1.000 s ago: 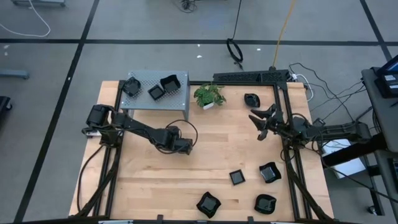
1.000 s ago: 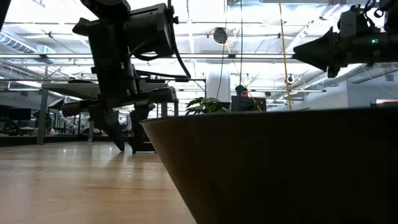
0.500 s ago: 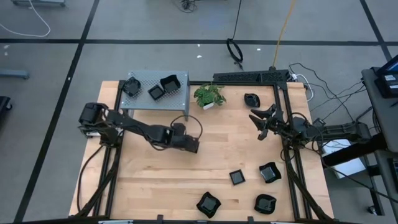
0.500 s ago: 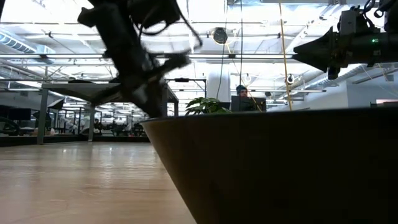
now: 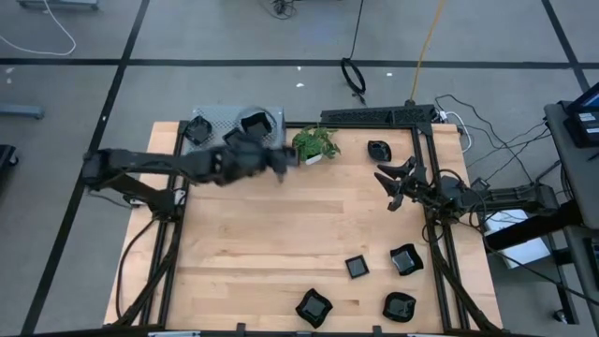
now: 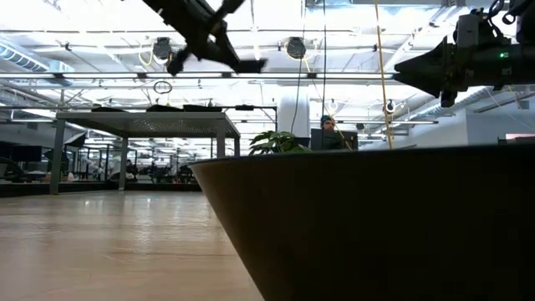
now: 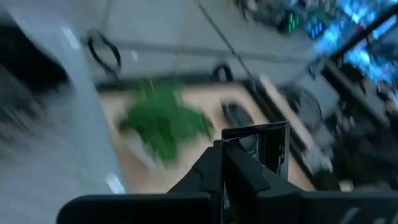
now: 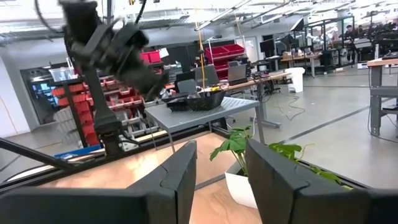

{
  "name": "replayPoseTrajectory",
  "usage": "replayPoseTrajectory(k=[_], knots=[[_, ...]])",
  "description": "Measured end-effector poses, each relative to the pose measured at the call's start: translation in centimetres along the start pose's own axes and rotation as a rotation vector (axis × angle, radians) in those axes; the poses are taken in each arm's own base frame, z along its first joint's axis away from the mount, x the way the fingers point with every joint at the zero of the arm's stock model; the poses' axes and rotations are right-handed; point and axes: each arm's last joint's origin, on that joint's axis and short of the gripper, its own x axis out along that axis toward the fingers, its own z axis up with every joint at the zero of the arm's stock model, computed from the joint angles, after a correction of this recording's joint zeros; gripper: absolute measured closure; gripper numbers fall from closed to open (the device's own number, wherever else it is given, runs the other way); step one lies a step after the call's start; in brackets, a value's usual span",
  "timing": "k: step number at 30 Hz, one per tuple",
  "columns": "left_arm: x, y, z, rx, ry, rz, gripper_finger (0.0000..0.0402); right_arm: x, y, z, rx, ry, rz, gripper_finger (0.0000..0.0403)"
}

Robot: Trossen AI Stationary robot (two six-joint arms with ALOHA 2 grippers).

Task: Pick & Place Mini shaped plates
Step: Stack the black square plate on top of the other black square plates on the shelf

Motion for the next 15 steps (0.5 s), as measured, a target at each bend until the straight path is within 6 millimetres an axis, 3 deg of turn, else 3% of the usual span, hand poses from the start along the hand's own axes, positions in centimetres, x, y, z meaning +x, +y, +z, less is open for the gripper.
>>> replayPoseTrajectory(k=[7, 15], knots=[[-3.1, 3.2, 6.0, 0.024, -0.161, 0.069, 0.0391, 0.0, 0.0, 0.0, -0.001, 0.003, 0.000, 0.0277], [-6.0, 7.1, 8.5, 0.125, -0.078, 0.151, 0.0393, 0.0, 0.0, 0.0, -0.001, 0.003, 0.000, 0.0277]])
